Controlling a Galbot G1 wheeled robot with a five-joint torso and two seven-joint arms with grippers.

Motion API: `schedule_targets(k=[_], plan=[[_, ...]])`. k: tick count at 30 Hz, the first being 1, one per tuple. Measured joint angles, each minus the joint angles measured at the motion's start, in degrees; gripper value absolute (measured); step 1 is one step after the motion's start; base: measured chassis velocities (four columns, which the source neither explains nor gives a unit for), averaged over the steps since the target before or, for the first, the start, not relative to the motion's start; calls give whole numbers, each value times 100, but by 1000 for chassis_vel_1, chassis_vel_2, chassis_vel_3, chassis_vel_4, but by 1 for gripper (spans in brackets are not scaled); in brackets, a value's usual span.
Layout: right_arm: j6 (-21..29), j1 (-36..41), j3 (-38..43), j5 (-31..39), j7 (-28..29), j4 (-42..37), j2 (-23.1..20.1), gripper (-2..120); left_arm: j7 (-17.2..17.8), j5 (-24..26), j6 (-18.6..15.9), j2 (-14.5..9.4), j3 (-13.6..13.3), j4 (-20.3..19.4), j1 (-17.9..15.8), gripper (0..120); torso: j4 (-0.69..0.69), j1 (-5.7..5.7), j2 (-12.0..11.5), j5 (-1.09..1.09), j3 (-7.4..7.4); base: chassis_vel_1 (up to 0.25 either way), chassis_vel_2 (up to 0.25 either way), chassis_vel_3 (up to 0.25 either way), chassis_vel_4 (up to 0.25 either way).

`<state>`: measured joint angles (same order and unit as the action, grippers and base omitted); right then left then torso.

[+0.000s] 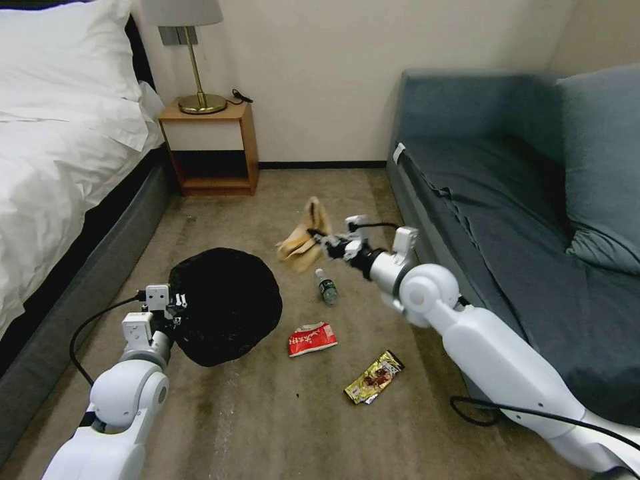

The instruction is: Pick up the trash bin, then pick up the garbage on the floor and place it into the trash bin.

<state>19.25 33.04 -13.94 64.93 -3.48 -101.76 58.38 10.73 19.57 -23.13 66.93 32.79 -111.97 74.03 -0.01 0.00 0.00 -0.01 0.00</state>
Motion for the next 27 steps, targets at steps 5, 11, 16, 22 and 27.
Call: schedule_targets(k=[5,11,16,22,27], plan=[[-197,-97,-469,-217,-1,234,283,0,-4,-15,-10,59,-69,11,-40,4,1,0,0,0,0,0,0,0,0],[-346,-374,-881,-416,-69,1010,892,0,-123,-49,70,143,-117,109,-30,4,1,0,0,-1,0,0,0,0,0],[-405,-430,-983,-577,-163,1519,1329,0,-255,-51,138,104,-106,179,-31,4,2,0,0,0,0,0,0,0,0],[-404,-423,-1116,-744,-197,1746,1517,0,-430,-70,217,79,-83,256,-26,4,1,0,0,-1,0,0,0,0,0],[-400,-373,-1124,-811,-192,1839,1563,17,-446,-105,308,100,-62,389,-34,4,2,0,0,0,0,0,0,0,0]])
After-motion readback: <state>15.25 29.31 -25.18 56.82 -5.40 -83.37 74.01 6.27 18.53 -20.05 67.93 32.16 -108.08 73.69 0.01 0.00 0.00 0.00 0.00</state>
